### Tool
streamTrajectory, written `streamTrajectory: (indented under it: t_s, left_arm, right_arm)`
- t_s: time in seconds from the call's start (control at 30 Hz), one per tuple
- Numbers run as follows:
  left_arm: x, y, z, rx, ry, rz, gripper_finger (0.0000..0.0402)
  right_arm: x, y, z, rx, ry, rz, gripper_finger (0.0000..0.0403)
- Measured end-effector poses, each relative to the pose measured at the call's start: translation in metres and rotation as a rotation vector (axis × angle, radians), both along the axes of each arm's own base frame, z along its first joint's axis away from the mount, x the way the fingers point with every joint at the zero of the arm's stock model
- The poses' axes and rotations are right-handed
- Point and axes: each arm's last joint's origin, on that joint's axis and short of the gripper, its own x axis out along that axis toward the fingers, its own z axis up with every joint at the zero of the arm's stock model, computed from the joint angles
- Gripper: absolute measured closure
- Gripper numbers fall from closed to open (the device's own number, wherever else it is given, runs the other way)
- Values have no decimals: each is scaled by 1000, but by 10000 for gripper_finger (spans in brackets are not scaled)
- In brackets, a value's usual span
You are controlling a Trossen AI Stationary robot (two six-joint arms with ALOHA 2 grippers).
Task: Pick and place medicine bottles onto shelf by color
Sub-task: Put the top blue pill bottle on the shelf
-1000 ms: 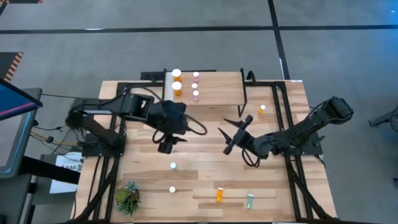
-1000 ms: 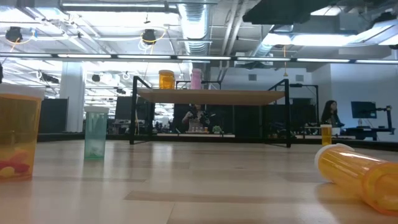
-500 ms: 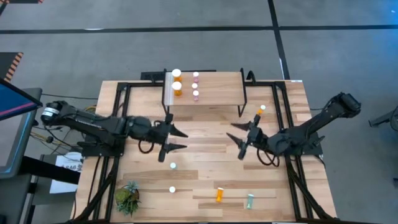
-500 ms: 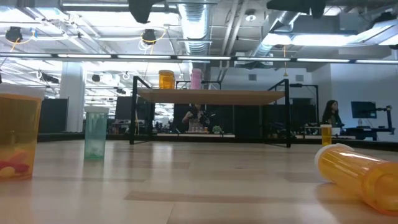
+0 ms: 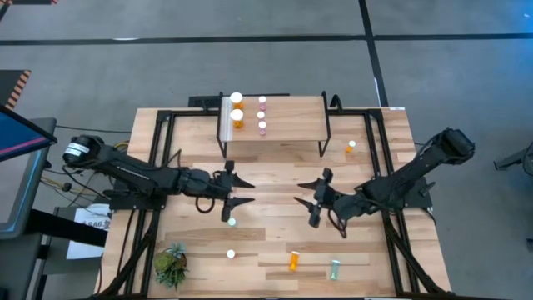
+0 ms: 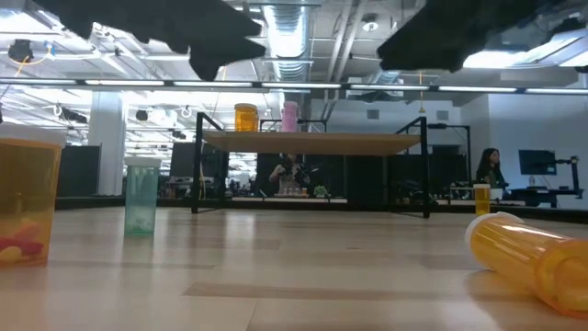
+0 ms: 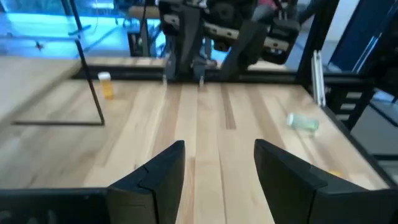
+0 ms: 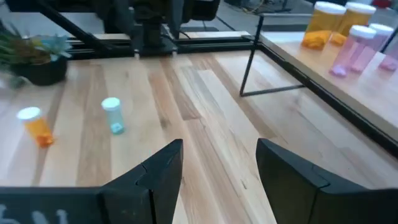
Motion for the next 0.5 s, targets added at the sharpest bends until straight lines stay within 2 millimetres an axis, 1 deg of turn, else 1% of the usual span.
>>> streamTrajectory:
  t_s: [0.13, 0.2, 0.33, 0.5]
  left_arm:
    - [10, -2, -12, 6, 30, -3, 221]
    - [13, -3, -13, 5, 37, -11, 221]
    - [13, -3, -12, 1, 56, -8, 221]
    - [12, -3, -11, -25, 62, -2, 221]
  right_arm:
    - [11, -5, -12, 0, 20, -23, 178]
    - [15, -8, -14, 16, 29, -6, 178]
    - [20, -15, -15, 49, 31, 35, 178]
    - [23, -19, -13, 64, 16, 36, 178]
